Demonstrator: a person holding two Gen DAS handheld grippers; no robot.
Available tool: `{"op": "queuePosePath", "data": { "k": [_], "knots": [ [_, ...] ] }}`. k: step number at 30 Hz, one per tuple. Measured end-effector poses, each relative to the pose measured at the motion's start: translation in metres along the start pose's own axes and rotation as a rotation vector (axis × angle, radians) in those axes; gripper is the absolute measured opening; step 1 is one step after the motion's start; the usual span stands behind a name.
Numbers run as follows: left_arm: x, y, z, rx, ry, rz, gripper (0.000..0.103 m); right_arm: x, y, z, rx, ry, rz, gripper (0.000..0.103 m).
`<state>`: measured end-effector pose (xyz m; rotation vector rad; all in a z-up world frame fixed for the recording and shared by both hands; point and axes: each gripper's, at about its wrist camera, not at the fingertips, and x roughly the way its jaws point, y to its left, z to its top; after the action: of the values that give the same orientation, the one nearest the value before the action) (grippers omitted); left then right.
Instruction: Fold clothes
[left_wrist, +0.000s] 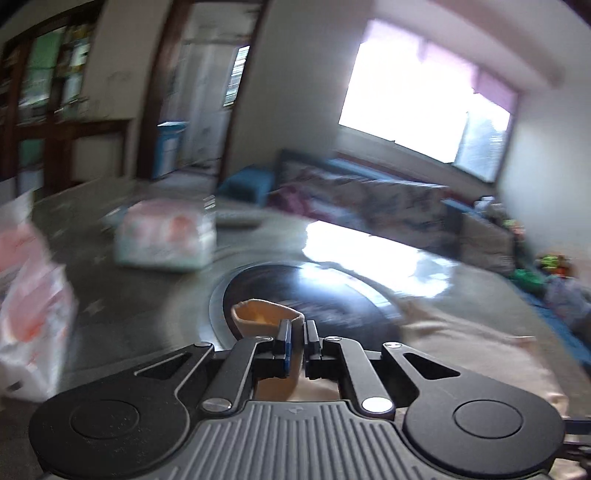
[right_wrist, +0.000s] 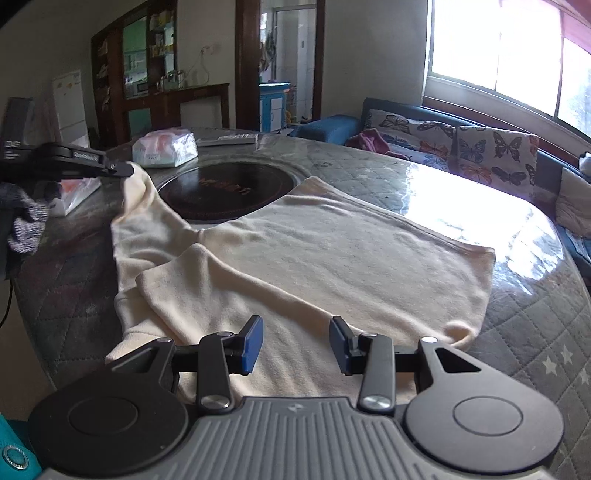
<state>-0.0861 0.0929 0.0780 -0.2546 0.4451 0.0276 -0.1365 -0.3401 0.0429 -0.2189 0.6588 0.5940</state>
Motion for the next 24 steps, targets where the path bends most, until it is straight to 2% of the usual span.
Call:
{"op": "queuePosePath", "data": {
  "k": [3,7,9,13,16,19,22,24],
  "knots": [
    [-0.015,-0.043,0.005,0.074,-0.022,-0.164,0.007,-0.006,-0.009,-0.001,0.037,-0.022,-0.012,0.040],
    [-0.023,-0.101,-0.002,0.166,0.003,-0.386,0.007,-0.016,-0.023,-0.005,0.095,-0.048,-0.036,0.040],
    [-0.022,-0.125,-0.012,0.201,0.032,-0.477,0.007,-0.022,-0.031,-0.009,0.123,-0.058,-0.060,0.040],
    [-0.009,-0.160,-0.040,0.239,0.134,-0.607,0.007,-0.033,-0.049,-0.017,0.187,-0.069,-0.100,0.040],
    [0.000,-0.178,-0.061,0.301,0.206,-0.638,0.009,-0.038,-0.060,-0.021,0.240,-0.066,-0.108,0.040],
    [0.006,-0.179,-0.074,0.338,0.273,-0.650,0.010,-0.039,-0.063,-0.023,0.254,-0.060,-0.102,0.039],
    [0.001,-0.168,-0.074,0.364,0.263,-0.628,0.011,-0.036,-0.059,-0.024,0.247,-0.049,-0.078,0.038],
    [0.000,-0.154,-0.069,0.356,0.248,-0.593,0.016,-0.028,-0.050,-0.023,0.231,-0.027,-0.042,0.036]
  ]
}}
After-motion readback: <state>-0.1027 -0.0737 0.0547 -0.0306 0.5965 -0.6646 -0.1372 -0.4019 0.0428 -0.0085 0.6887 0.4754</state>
